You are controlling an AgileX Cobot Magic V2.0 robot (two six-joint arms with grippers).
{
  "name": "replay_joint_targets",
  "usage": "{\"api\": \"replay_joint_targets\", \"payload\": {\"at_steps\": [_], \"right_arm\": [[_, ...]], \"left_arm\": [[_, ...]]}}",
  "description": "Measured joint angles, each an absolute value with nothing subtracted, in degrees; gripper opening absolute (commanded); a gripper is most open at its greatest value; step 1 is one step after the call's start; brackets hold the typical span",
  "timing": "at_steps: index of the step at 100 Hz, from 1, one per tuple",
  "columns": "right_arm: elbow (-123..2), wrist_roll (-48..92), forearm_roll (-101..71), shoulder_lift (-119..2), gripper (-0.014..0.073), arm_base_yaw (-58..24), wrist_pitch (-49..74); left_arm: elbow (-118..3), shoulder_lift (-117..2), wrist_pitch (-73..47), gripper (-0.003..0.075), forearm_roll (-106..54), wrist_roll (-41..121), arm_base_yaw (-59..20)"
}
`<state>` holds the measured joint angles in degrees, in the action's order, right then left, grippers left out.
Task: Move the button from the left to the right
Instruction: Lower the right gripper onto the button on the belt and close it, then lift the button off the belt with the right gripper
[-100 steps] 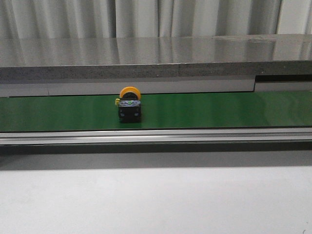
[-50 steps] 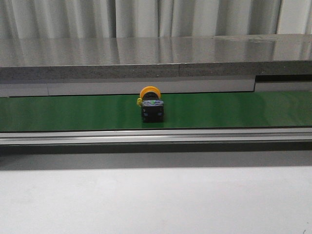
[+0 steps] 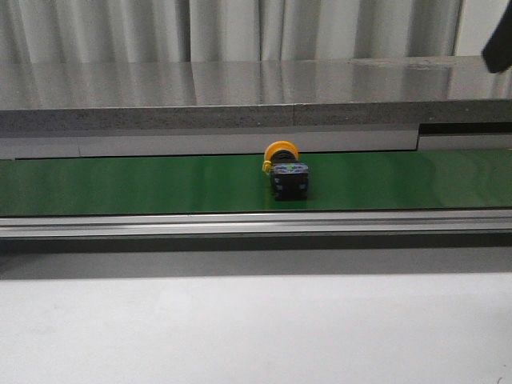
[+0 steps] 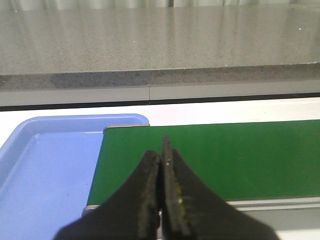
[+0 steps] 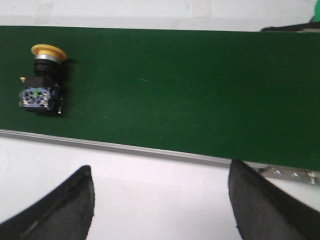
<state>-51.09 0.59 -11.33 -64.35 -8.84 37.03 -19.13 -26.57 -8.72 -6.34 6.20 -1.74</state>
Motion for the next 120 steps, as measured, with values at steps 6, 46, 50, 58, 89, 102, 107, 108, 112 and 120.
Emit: {"api": "replay_joint_targets", "payload": {"at_steps": [6,46,50,58,89,102,107,108,112,120], "right_arm": [[-52.7,0.6,-11.3,-67.3,0.0563,-10.9,35.9],[-61.9,2.8,-11.5,-85.7,0.0562,-19.6,30.5],[-62.7,2.8,-11.5,-87.3,0.0562,-19.7,30.3],[-63.9,2.9,-11.5,-89.8,0.0562,-19.9,30.0],[-65.7,2.9,-9.5,-97.1,0.0561,-19.9,28.3],[-65.7,2.9,-8.8,-99.4,0.0512,-19.9,27.9],[-65.7,2.9,-8.6,-100.2,0.0452,-19.9,27.8],[-65.7,2.9,-8.6,-100.3,0.0442,-19.9,27.8],[-65.8,3.1,-8.2,-100.5,0.0374,-19.9,27.7],[-65.9,3.1,-8.2,-100.5,0.0235,-19.9,27.6]], "left_arm": [[-19.1,-26.6,-8.7,-0.0019,-6.3,6.2,-1.7],[-19.1,-26.6,-8.7,-0.0019,-6.3,6.2,-1.7],[-19.1,-26.6,-8.7,-0.0019,-6.3,6.2,-1.7],[-19.1,-26.6,-8.7,-0.0019,-6.3,6.2,-1.7],[-19.1,-26.6,-8.7,-0.0019,-6.3,6.3,-1.7],[-19.1,-26.6,-8.7,-0.0019,-6.3,6.3,-1.7],[-19.1,-26.6,-8.7,-0.0019,-6.3,6.3,-1.7],[-19.1,-26.6,-8.7,-0.0019,-6.3,6.3,-1.7],[-19.1,-26.6,-8.7,-0.0019,-6.3,6.3,-1.7],[-19.1,-26.6,-8.7,-0.0019,-6.3,6.3,-1.7]]}}
